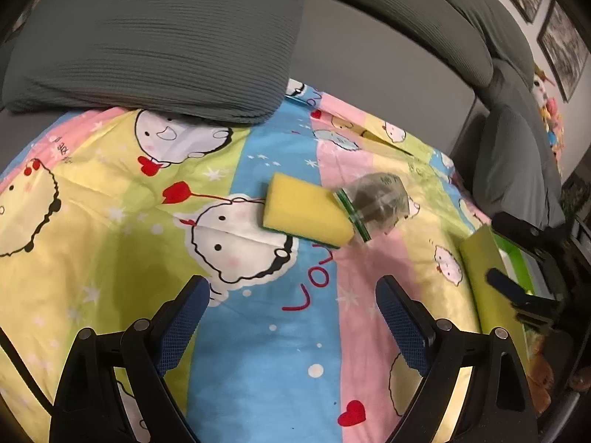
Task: Organize objects
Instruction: 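Grasp the clear bag of dark contents with the right tool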
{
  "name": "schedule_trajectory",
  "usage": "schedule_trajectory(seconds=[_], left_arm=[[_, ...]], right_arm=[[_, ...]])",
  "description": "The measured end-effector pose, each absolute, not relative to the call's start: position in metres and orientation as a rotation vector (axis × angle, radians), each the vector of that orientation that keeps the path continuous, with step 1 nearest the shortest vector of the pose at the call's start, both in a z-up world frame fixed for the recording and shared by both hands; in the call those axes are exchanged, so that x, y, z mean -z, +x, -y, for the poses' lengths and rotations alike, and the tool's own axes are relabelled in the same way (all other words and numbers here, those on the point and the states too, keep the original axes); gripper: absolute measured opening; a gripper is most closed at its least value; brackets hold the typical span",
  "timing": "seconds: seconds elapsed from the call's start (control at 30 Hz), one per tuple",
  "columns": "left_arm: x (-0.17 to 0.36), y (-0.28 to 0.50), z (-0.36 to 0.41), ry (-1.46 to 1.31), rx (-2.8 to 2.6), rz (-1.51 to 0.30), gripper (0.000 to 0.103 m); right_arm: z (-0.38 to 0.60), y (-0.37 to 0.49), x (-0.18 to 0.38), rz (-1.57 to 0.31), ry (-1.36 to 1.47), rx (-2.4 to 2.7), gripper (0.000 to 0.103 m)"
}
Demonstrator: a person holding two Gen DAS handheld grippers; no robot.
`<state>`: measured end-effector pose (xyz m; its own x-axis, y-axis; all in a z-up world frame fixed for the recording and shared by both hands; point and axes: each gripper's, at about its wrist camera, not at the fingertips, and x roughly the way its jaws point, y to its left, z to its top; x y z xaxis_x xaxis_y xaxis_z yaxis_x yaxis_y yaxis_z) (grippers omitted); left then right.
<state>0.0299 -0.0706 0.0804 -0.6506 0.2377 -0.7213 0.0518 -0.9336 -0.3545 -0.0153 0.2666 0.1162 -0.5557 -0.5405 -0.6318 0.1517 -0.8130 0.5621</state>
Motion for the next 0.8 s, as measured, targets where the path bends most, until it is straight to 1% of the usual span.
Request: schedule_trajectory(seconds=[0.13, 0.23, 0.5, 0.67, 0.7, 0.8], left_arm=[[-0.084, 0.030, 0.080, -1.254, -2.728, 0.560, 0.092], [-0.085, 0.031, 0.086, -1.253, -2.741, 0.571, 0.092], [-0.084, 0.032, 0.101, -1.272, -2.789, 0.547, 0.092], [-0.084, 0.030, 0.107, -1.267, -2.782, 0.566, 0.092], [-0.084, 0.030, 0.108, -1.265, -2.778, 0.569, 0.092], [-0.084, 0.028, 0.108, -1.269, -2.774, 0.567, 0.092]], right_arm=[[-0.253, -0.036, -0.103, 0.815, 1.196, 2.310, 0.087], [-0.240, -0.053, -0.089, 0.907, 1.231, 2.257, 0.087], [-0.210, -0.101, -0.062, 0.977, 1.369, 2.301, 0.087], [-0.204, -0.116, -0.052, 0.957, 1.425, 2.414, 0.087], [-0.206, -0.116, -0.049, 0.961, 1.423, 2.409, 0.086], [-0.212, -0.114, -0.043, 0.996, 1.410, 2.371, 0.068]])
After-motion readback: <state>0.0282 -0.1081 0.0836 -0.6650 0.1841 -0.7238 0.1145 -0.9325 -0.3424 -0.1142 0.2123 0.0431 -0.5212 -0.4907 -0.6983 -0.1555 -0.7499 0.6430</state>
